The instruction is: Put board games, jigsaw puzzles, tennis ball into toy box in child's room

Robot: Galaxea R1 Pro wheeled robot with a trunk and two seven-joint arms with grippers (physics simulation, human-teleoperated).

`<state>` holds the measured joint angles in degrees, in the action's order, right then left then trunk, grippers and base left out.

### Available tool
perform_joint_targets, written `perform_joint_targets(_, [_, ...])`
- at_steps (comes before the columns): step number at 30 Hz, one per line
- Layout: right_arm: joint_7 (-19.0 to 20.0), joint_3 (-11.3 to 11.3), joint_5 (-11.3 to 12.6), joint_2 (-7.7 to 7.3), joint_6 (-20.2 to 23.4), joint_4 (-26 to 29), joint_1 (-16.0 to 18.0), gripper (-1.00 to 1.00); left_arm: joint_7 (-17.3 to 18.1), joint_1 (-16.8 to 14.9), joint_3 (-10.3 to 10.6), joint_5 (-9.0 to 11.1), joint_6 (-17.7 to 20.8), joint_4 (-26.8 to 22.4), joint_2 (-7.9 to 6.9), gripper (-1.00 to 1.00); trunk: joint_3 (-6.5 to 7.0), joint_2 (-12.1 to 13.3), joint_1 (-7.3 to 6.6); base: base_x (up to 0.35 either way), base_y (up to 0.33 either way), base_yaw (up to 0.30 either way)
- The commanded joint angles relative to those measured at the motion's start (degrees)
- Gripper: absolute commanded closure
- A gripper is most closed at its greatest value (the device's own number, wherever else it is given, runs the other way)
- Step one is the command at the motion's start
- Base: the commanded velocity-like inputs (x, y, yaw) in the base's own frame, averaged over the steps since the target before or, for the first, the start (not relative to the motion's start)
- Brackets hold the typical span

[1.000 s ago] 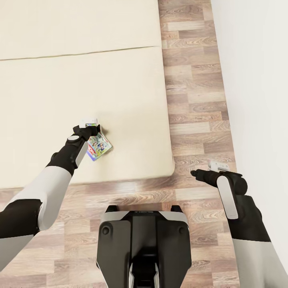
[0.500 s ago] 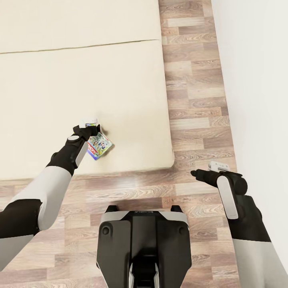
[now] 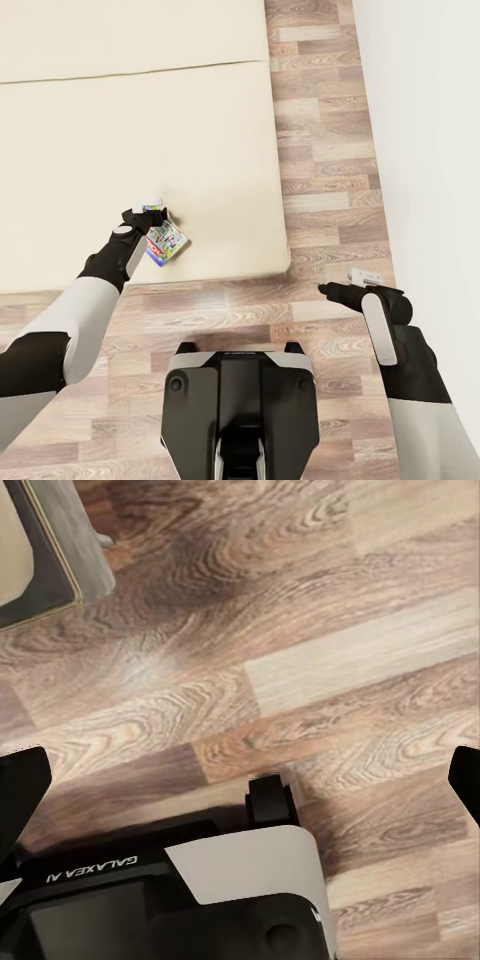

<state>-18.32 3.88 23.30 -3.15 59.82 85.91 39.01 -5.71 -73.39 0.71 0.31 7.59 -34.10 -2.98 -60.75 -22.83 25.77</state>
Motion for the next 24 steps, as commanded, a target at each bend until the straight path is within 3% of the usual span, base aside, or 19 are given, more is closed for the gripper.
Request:
perform_joint_targets(1, [-0.54, -0.01, 0.6, -0.02, 0.18, 0.05, 0.02, -1.0, -0.18, 0.0, 0.08, 0.04, 0.35, -0.09, -0.01, -1.0, -0.06, -0.09, 0.02, -0.194, 0.0, 0.0])
perform_joint_targets(24, [-0.41, 0.24, 0.6, -0.02, 0.18, 0.05, -0.16, -1.0, -0.18, 0.0, 0.0, 0.12, 0.32, -0.09, -0.01, -1.0, -0.06, -0.09, 0.02, -0.07, 0.0, 0.0])
